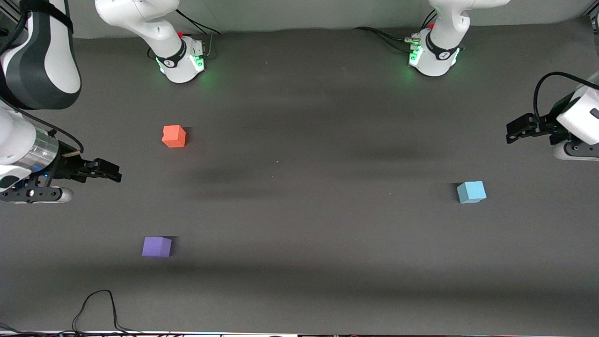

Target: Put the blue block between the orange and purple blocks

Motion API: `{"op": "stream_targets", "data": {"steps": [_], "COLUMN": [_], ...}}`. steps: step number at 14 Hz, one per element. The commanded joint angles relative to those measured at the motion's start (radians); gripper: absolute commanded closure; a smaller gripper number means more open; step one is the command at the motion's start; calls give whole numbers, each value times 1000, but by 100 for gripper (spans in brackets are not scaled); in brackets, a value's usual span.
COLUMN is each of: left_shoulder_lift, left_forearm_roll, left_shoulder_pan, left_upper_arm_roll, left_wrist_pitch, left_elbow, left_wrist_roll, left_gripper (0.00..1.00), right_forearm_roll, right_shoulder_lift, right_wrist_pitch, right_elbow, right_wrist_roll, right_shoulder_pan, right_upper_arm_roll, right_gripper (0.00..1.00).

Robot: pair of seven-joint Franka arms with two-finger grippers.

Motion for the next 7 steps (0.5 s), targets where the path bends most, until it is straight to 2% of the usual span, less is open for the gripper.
{"op": "stream_targets", "data": {"steps": [1, 7], "left_shoulder_lift": [7, 11], "left_forearm_roll": [-7, -7], "left_shoulder_pan": [-12, -6], "left_upper_arm_roll": [10, 11], "left_wrist_pitch": [-22, -25], "left_elbow": [19, 17], "left_wrist_roll": [4, 5], "left_gripper": [0, 0], "right_forearm_roll": [18, 16], "right_shoulder_lift": [-58, -71], "right_wrist_pitch": [-25, -64], "right_elbow": [-12, 2], "right_wrist_roll": [-6, -6], "right_shoulder_pan": [5, 6], "right_upper_arm_roll": [-33, -44], "right_gripper": [0, 0]}}
